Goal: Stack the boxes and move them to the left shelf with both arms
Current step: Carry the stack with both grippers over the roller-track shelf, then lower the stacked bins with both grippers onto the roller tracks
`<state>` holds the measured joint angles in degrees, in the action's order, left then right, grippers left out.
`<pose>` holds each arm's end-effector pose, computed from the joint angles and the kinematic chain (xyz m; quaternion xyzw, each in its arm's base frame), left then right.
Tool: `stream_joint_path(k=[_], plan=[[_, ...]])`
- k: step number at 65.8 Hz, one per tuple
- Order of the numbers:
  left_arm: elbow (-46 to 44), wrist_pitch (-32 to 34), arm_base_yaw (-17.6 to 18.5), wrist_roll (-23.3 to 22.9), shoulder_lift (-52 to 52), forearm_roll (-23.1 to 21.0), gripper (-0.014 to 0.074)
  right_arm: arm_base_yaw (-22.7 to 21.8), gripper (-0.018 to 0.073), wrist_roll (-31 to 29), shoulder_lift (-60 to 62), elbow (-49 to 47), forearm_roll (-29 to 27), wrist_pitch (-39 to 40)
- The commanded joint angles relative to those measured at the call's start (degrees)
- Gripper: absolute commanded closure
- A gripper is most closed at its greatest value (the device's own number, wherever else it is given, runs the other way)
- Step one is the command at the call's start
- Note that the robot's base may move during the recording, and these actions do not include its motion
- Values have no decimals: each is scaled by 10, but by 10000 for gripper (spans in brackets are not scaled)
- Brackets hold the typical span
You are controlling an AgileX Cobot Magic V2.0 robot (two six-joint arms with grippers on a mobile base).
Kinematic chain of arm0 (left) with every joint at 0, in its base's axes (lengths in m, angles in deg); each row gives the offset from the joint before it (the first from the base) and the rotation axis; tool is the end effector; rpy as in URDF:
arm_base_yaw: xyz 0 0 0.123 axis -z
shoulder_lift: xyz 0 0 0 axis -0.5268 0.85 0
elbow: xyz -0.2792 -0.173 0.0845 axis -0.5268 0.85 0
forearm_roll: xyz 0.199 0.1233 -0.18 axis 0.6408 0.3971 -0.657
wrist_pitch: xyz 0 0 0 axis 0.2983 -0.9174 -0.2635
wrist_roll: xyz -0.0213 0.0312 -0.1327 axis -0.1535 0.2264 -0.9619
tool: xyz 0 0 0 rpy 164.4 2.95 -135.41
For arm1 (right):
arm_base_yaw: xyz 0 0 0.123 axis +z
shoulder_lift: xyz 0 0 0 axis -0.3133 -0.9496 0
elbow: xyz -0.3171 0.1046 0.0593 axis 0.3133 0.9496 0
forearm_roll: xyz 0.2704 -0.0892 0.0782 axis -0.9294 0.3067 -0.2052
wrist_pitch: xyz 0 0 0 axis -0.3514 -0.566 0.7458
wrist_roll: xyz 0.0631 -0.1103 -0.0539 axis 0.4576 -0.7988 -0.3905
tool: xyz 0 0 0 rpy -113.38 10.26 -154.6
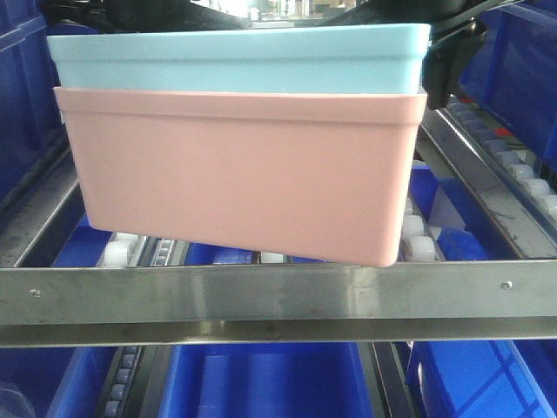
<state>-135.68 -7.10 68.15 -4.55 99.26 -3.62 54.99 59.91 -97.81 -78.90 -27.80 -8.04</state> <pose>0.4181 -0.2654 0.3096 0.0908 0.9590 -0.0113 0.2681 0.3873 0.2324 0.3073 -0.0703 0.9645 -0.0409 0.2513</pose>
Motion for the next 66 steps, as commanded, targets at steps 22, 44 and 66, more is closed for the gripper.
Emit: stream_joint_path(k=[22,44,66], plan=[[-29,142,25,-15,-38,-76,599,14,503,-71,27,-65,-11,104],[-35,170,19,-16,-38,-42,599,-23,503,-99,-5,-149,-11,114],[-35,211,-9,-26,-33,-36,598,-27,503,-127,-81,-187,-6,178]])
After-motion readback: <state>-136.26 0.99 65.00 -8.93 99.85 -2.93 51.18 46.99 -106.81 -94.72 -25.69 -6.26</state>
